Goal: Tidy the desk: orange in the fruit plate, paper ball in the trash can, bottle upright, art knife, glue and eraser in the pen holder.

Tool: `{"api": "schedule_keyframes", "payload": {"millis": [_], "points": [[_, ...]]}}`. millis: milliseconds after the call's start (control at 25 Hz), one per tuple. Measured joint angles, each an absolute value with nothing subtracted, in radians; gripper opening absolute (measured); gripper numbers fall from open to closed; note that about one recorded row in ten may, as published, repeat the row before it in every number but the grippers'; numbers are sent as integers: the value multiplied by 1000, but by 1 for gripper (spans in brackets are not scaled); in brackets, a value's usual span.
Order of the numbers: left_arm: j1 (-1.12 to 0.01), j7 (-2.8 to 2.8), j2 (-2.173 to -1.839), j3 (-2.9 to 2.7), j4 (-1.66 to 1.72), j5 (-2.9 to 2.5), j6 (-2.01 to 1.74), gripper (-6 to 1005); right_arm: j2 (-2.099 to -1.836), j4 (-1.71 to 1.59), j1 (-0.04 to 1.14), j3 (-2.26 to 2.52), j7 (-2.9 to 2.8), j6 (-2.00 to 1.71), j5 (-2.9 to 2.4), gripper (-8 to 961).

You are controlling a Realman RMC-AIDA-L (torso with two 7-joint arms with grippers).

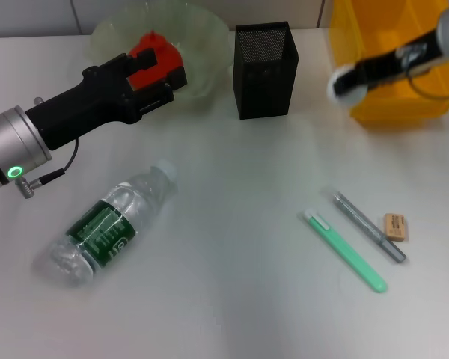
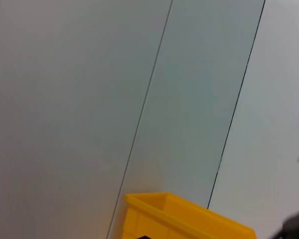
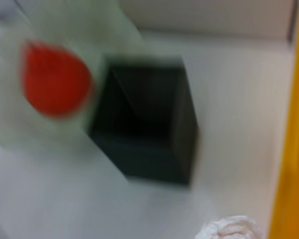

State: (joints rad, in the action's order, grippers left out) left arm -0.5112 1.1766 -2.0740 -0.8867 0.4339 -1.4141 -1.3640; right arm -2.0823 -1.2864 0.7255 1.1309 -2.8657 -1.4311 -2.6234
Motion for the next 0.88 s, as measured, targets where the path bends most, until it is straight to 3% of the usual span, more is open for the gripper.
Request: {"api": "schedule_keyframes", "payload": {"millis": [320, 640, 880], "points": [[-511, 1179, -2075, -887, 431, -1414, -1364, 726, -2086, -1497, 691, 1140, -2947, -1327, -2763, 469], [-513, 1191, -2077, -887, 431, -1414, -1362, 726, -2076, -1352, 772, 1071, -2954, -1216, -2909, 468], [-524, 1192, -2078, -885, 431, -1414, -1339, 726, -2054, -1220, 804, 1047, -2939, -1137, -2913, 470]]}}
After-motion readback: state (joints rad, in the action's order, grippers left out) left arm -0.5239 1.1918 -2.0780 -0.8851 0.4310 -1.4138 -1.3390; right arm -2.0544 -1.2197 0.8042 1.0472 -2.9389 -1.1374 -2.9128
